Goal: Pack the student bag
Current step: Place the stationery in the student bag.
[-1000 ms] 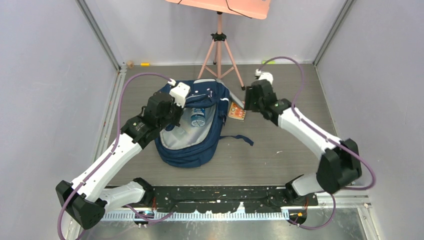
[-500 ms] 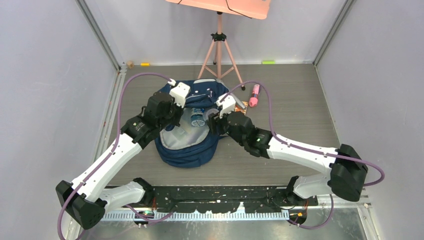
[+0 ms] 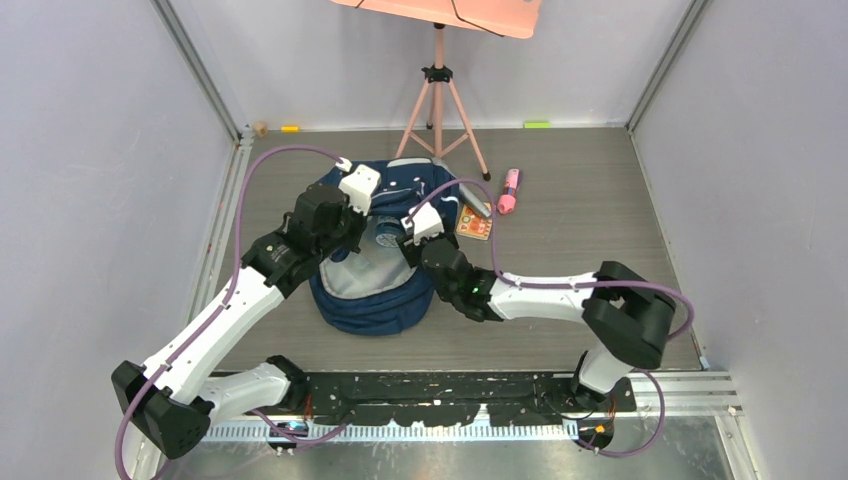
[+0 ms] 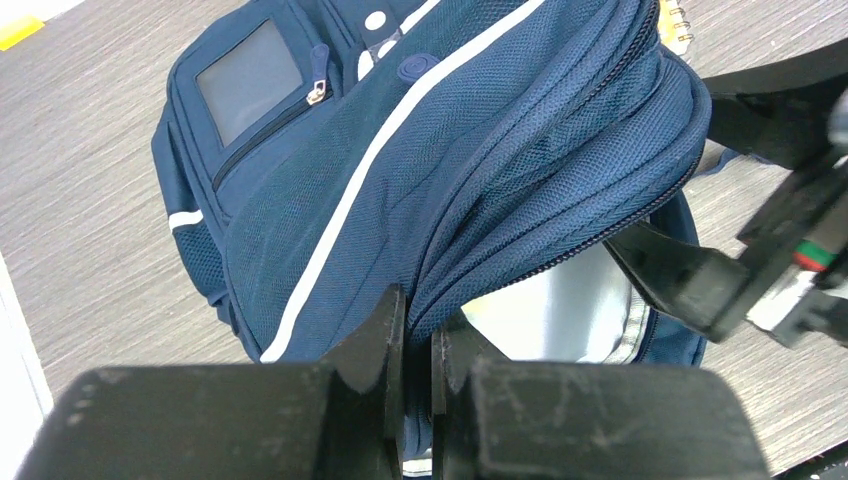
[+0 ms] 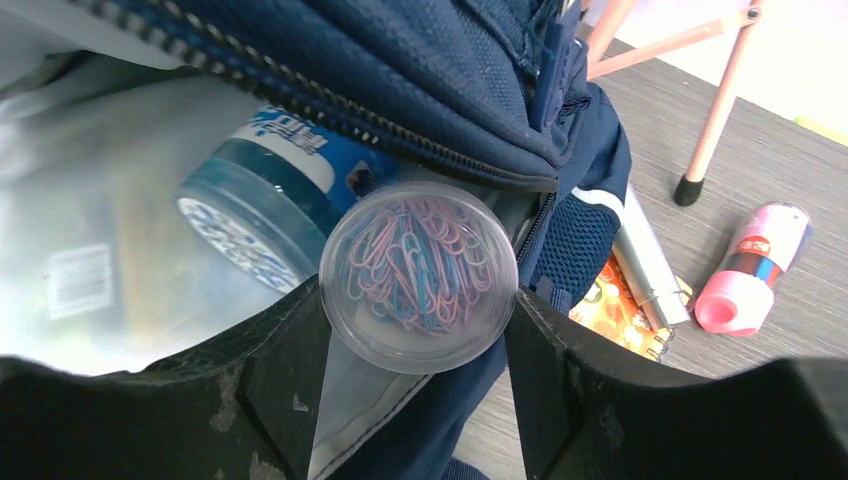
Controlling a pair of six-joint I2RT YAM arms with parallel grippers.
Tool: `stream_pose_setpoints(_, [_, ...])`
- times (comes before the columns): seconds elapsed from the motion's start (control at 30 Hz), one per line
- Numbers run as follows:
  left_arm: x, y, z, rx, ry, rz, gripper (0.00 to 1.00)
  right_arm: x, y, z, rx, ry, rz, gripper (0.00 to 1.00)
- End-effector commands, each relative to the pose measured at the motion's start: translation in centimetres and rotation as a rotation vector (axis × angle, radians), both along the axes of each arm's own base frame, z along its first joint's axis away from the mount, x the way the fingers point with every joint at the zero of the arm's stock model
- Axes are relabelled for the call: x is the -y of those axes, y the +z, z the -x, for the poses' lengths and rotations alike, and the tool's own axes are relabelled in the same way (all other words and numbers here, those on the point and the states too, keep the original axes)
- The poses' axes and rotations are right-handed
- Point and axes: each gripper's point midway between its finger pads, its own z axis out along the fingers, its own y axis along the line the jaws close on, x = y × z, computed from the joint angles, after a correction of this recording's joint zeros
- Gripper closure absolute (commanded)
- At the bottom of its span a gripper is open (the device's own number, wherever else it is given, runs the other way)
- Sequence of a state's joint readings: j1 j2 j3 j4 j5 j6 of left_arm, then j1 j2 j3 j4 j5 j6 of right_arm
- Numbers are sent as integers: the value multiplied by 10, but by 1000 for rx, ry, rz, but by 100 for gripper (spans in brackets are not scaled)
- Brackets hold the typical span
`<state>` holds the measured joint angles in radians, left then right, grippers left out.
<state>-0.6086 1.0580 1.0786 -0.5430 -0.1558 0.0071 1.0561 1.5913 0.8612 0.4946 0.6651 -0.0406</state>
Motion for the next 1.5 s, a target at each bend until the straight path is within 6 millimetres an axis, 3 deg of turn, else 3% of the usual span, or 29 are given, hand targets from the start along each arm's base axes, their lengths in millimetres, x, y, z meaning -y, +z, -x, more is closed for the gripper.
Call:
stream_pose_setpoints(0.0, [22,70,-6,164,-41,195,100,0,29,-24,121,-122,-53,99])
stream_pose_setpoints(0.2, [21,70,-5,165,-41,196,100,-3,26,-43,159,-179,-38,99])
stream_pose_setpoints(0.27, [21,71,-5,166,-42,196,100,-5,24,-47,155,-183,-33,95])
stream_pose_setpoints(0.5, [21,72,-5,171,-42,198,100,-3,17,-43,118,-169,-43,39])
stream_pose_setpoints(0.7, [22,72,-4,168,-45,200,100,2,14,-31,82,-162,-47,12])
stream_pose_setpoints(0.87, [22,71,-5,167,-44,198,100,7,20,-21,89,-164,-58,4])
stream_pose_setpoints(1.17, [21,71,-5,167,-41,194,100,10,48,12,77,-77,-57,2])
stream_pose_setpoints(1.3, [20,72,-5,171,-39,194,100,25,60,27,53,-68,-47,2])
stream_pose_setpoints(1.47, [20,72,-5,172,-37,195,100,59,75,37,24,-116,-11,2])
